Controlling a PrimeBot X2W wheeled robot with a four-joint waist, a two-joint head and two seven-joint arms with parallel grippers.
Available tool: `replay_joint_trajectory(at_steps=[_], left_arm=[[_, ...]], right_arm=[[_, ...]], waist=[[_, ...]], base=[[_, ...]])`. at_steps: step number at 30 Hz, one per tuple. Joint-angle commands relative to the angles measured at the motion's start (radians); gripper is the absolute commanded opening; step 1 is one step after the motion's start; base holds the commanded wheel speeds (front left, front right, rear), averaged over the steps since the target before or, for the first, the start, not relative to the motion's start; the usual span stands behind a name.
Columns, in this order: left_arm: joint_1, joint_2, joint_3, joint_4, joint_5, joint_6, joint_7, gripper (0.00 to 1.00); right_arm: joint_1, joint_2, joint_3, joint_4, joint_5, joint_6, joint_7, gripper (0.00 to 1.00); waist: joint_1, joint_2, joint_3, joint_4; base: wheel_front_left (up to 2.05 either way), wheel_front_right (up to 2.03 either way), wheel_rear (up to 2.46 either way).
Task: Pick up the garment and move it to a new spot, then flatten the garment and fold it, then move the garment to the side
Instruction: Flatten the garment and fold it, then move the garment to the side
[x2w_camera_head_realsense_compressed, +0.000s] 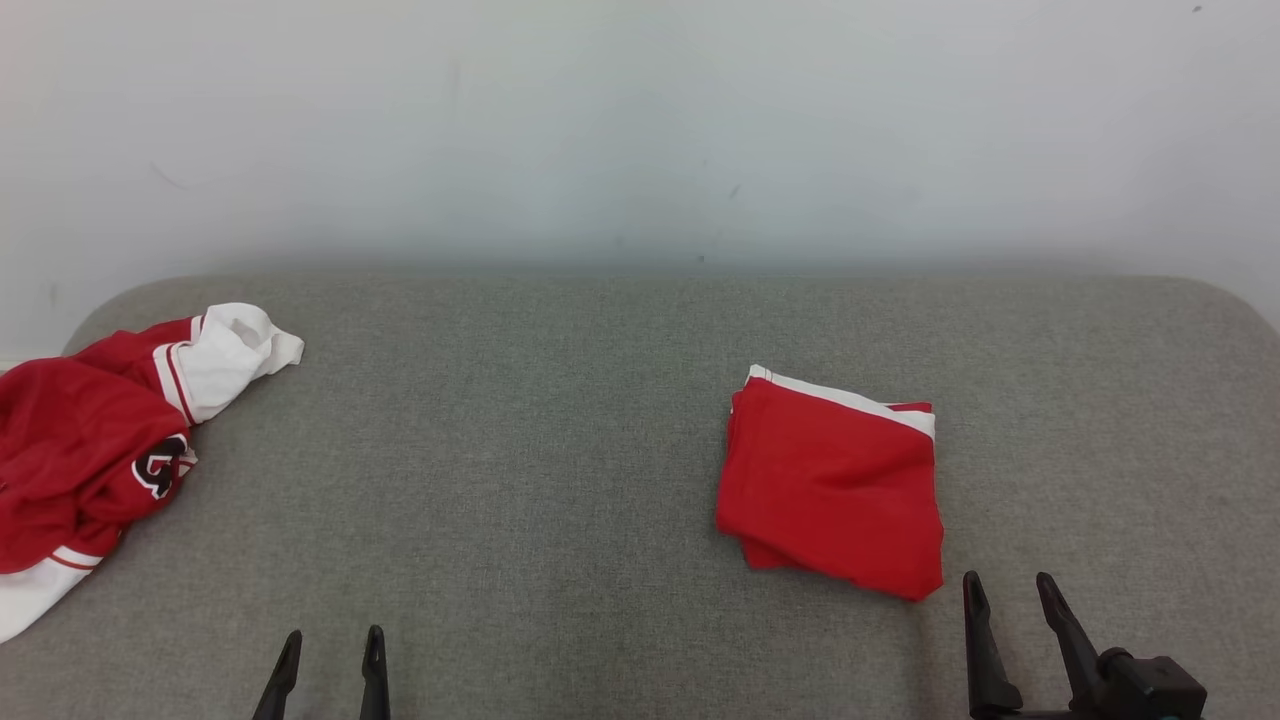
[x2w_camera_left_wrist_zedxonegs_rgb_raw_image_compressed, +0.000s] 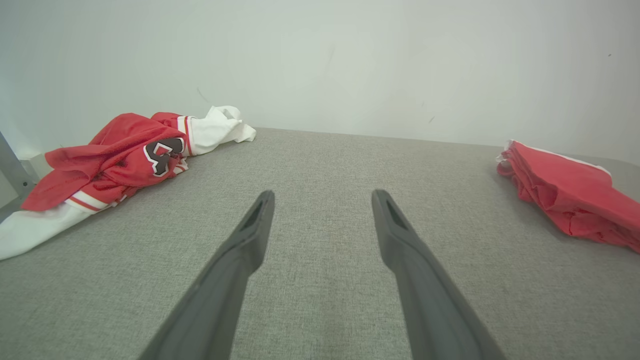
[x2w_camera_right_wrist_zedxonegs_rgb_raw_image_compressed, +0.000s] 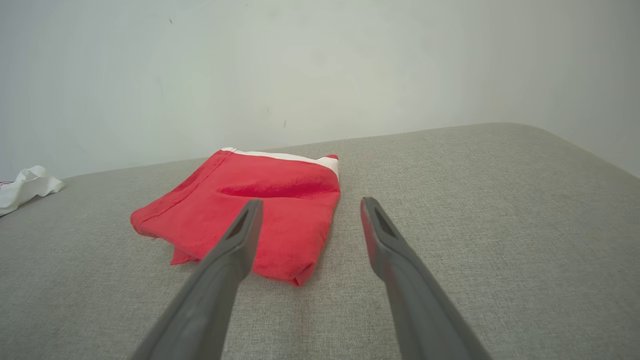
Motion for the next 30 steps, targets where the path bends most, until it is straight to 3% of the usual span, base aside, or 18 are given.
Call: replay_joint_trajectory(at_steps=[1, 30], left_arm=[[0.001, -0.001, 0.003, 0.002, 0.01, -0.006, -0.003, 1.0], [-0.009, -0.001, 0.008, 0.001, 0.003, -0.009, -0.003, 1.0]], right_arm=[[0.006, 0.002, 0.002, 0.001, 0.004, -0.002, 0.0, 1.0], [-0.004, 0.002, 0.0, 0.011, 0.006, -0.001, 0.0, 1.0]], waist=[[0.0, 0.0, 0.001, 0.001], [0.0, 0.0, 0.017, 0.001]], base=[[0.0, 0.0, 0.0], [0.0, 0.0, 0.0]])
